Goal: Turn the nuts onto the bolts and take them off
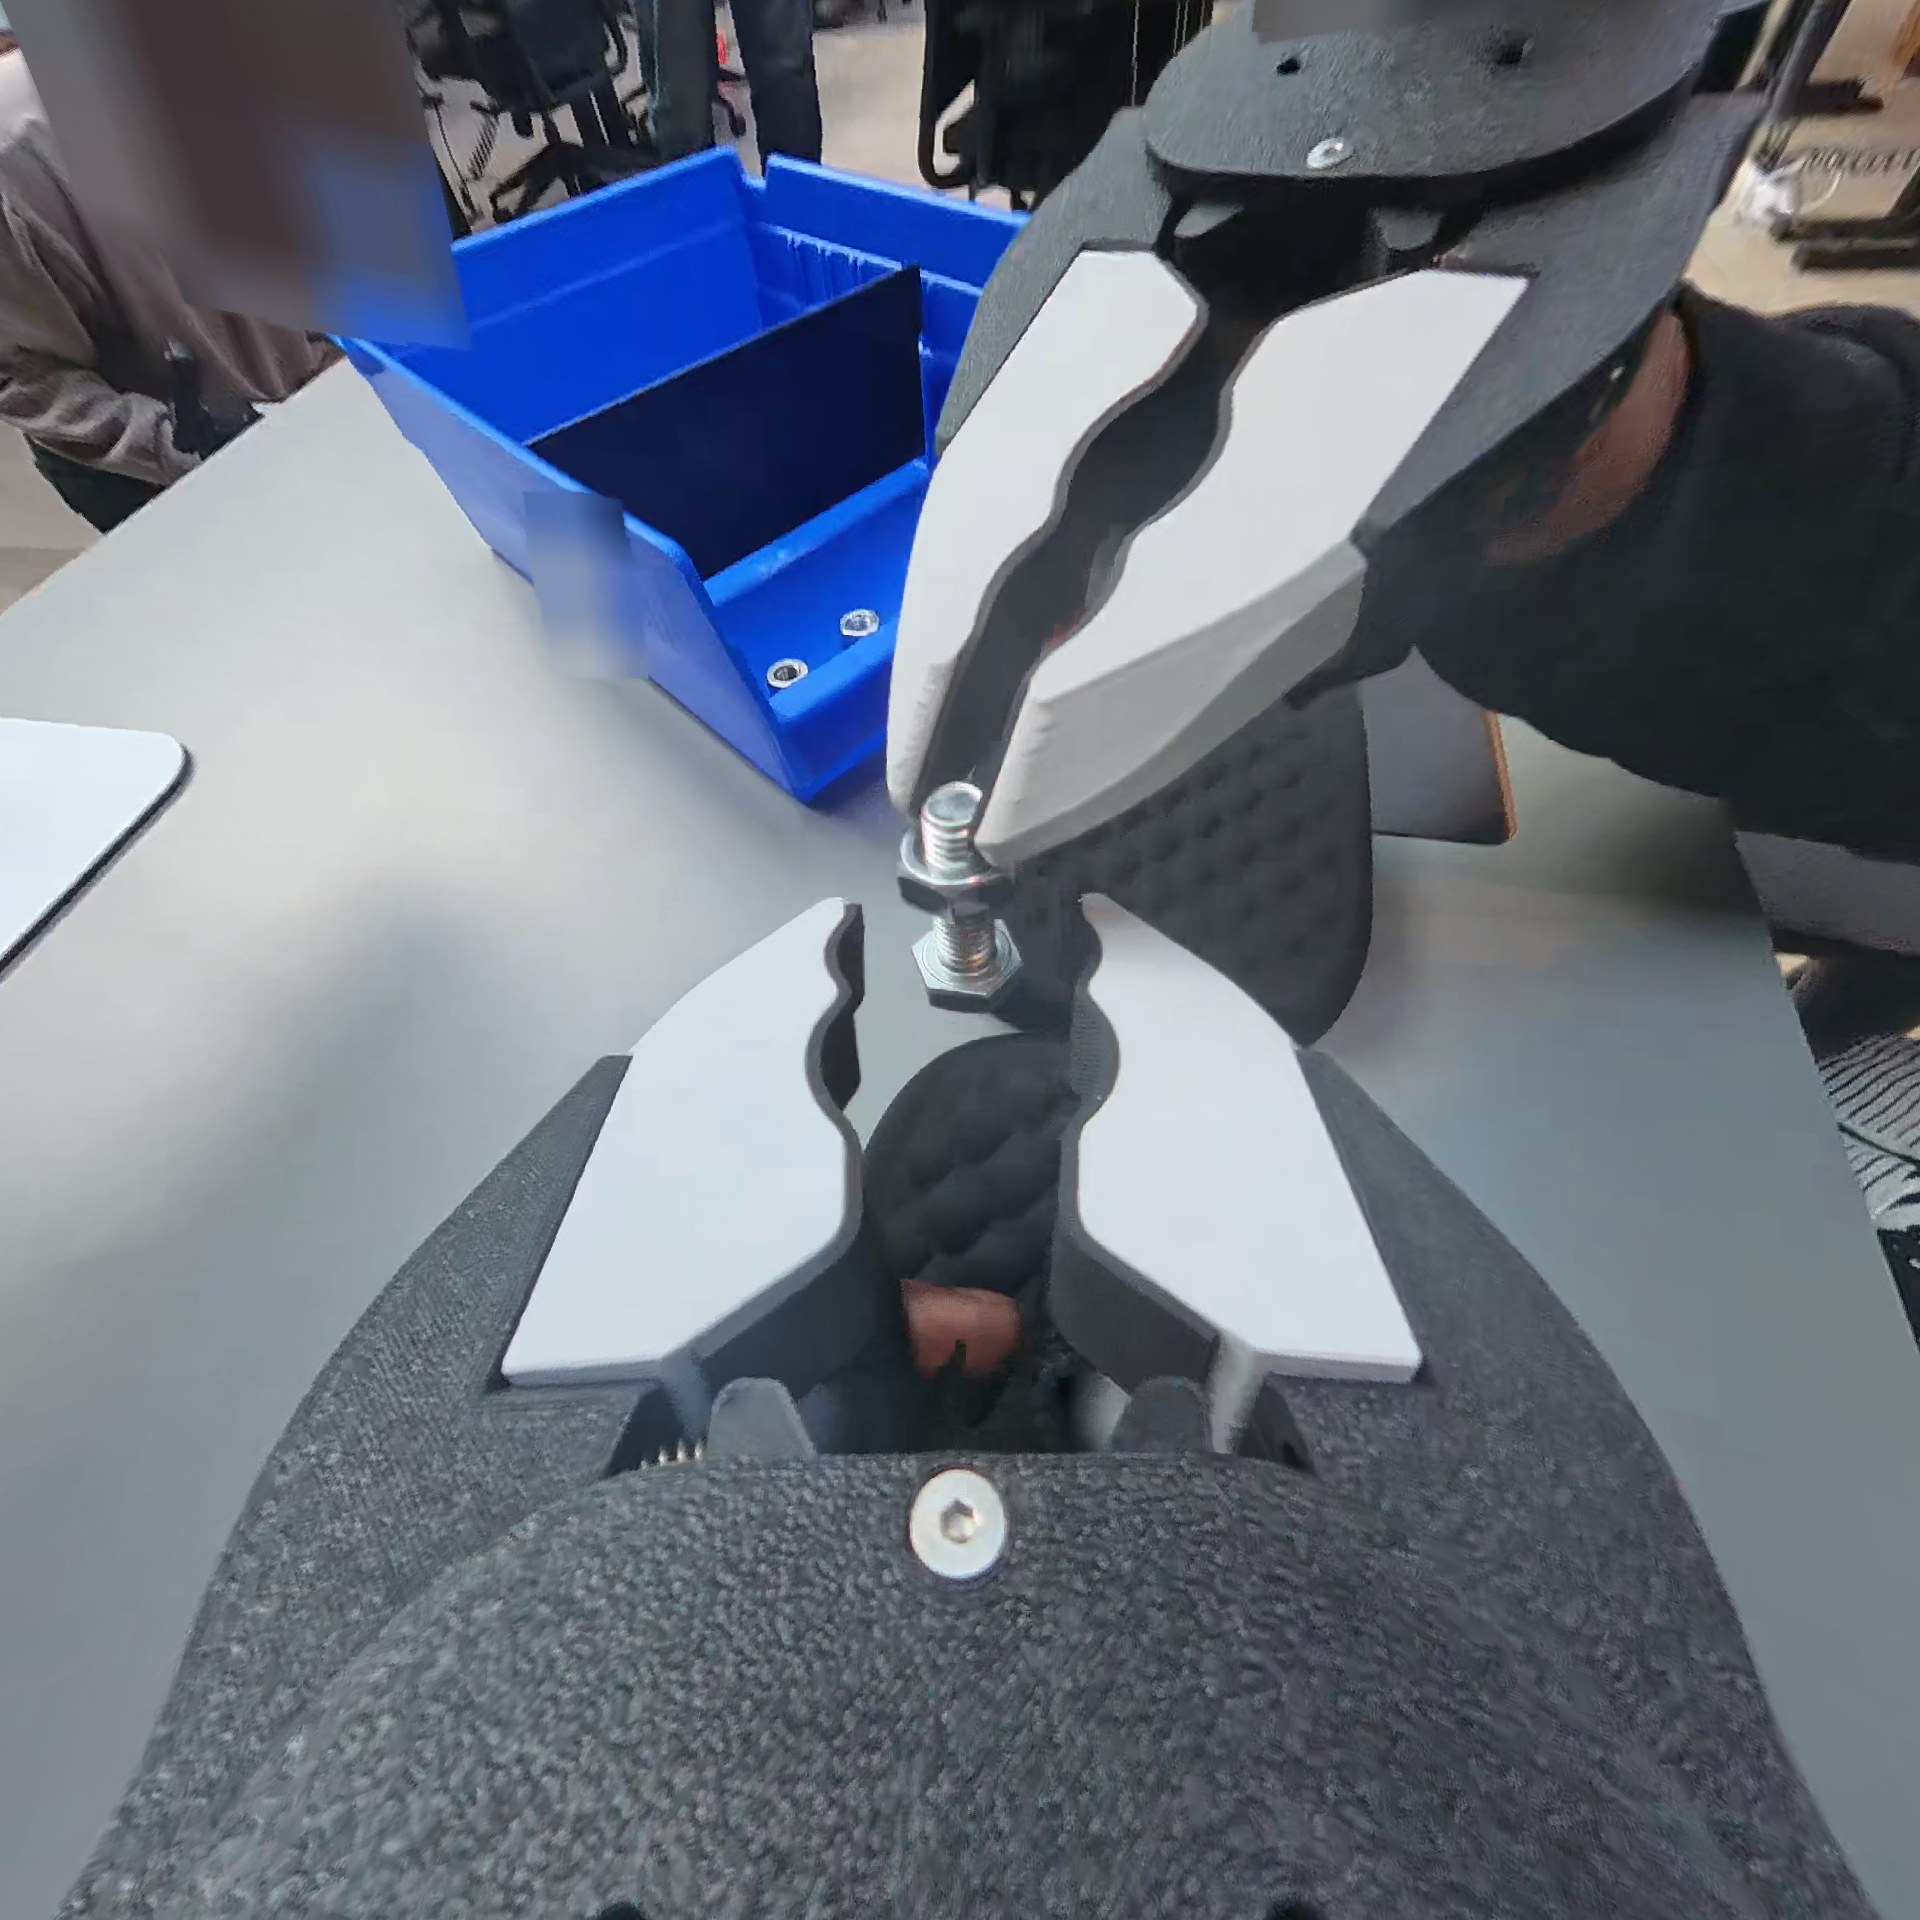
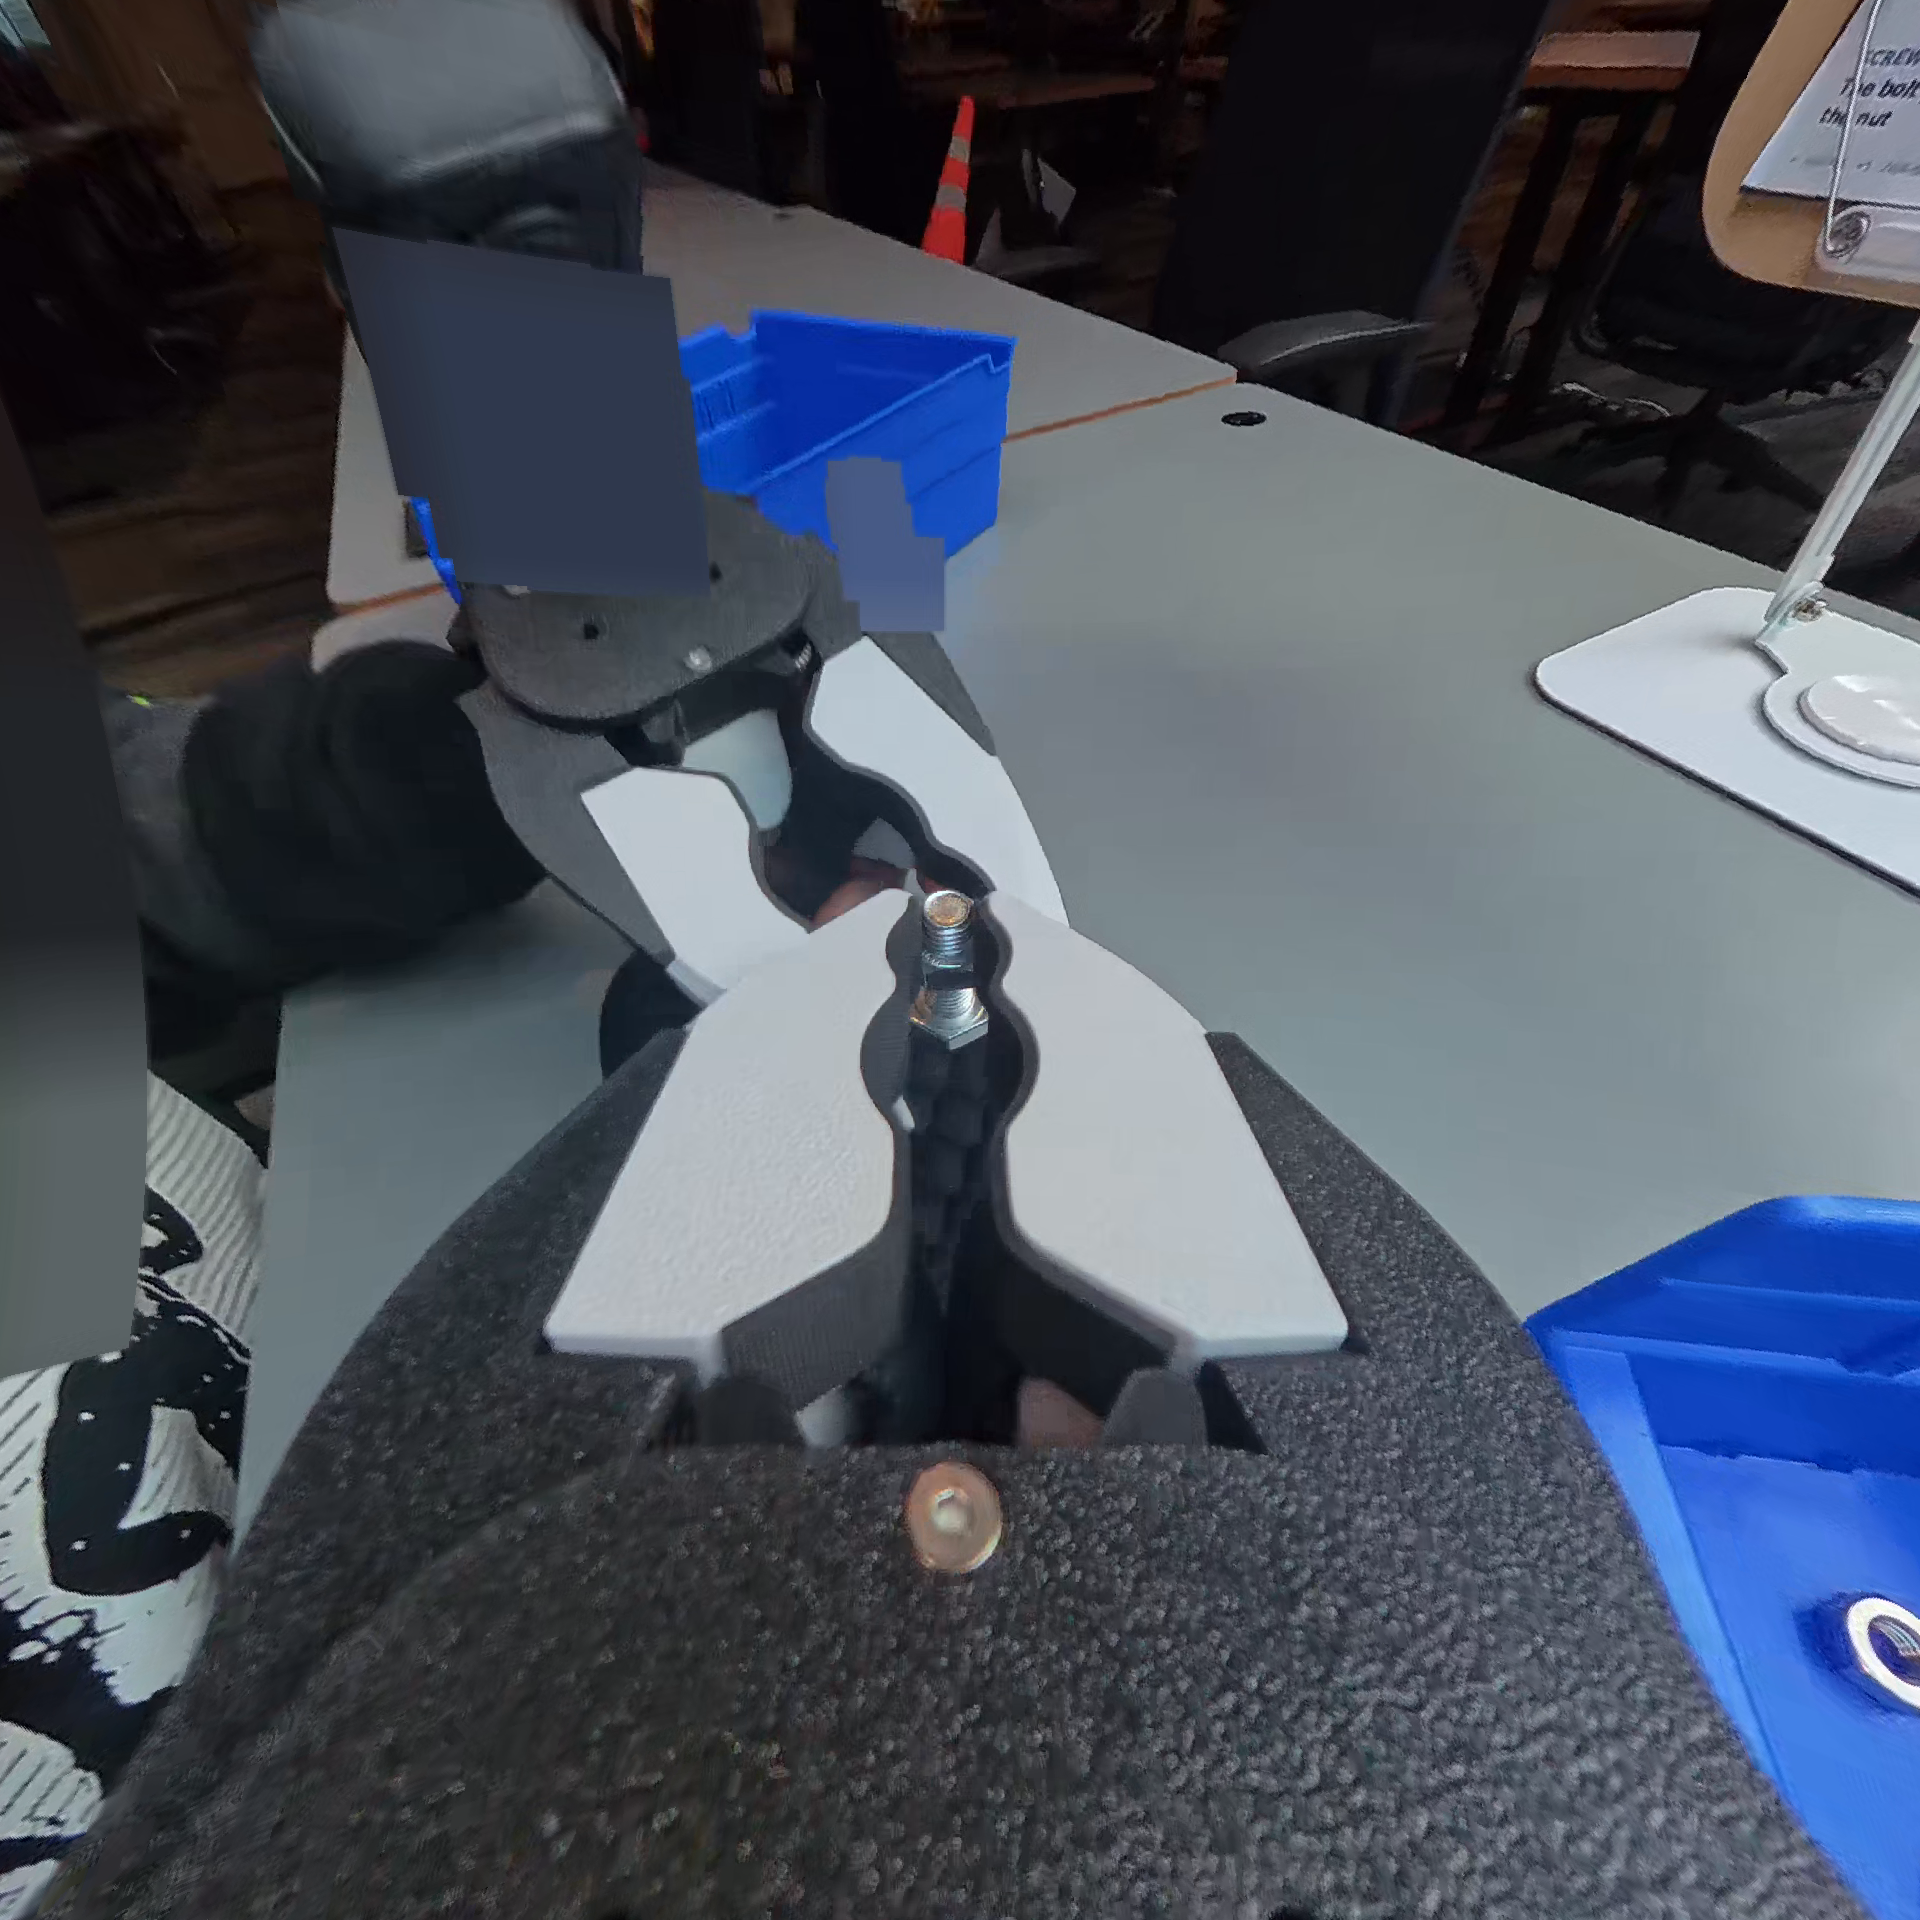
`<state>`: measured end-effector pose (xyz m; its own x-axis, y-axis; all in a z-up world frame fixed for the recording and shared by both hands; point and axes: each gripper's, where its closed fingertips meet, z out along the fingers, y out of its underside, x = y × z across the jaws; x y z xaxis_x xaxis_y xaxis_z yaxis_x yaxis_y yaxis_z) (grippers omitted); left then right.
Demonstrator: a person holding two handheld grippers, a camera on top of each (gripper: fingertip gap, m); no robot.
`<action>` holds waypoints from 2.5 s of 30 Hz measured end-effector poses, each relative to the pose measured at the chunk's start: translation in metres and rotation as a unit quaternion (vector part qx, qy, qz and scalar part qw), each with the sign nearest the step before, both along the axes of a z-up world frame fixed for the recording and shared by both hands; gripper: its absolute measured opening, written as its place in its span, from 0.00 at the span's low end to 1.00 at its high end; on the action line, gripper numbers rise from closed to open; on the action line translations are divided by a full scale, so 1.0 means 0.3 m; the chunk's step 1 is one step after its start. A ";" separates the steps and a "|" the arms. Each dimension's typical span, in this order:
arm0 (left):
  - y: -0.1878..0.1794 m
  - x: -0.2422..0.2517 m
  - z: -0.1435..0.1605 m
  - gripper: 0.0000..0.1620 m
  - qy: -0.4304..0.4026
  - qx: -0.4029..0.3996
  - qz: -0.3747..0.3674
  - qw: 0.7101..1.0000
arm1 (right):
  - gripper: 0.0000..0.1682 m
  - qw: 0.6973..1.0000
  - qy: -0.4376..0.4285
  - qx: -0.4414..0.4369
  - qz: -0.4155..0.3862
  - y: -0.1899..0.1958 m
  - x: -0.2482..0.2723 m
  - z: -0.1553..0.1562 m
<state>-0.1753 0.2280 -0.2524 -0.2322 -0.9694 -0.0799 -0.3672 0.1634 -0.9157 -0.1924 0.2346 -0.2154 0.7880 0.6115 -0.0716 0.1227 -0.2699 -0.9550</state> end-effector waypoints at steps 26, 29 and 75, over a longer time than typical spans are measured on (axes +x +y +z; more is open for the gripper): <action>0.031 0.038 0.075 0.15 -0.121 0.024 0.097 0.988 | 0.05 1.000 0.024 0.014 -0.009 0.019 -0.003 0.096; 0.040 0.037 0.077 0.14 -0.122 0.029 0.106 0.986 | 0.05 0.999 0.030 0.015 -0.013 0.021 -0.003 0.101; 0.005 0.011 0.111 0.09 -0.157 -0.032 0.064 0.985 | 0.27 0.998 0.040 0.053 0.009 0.008 -0.025 0.129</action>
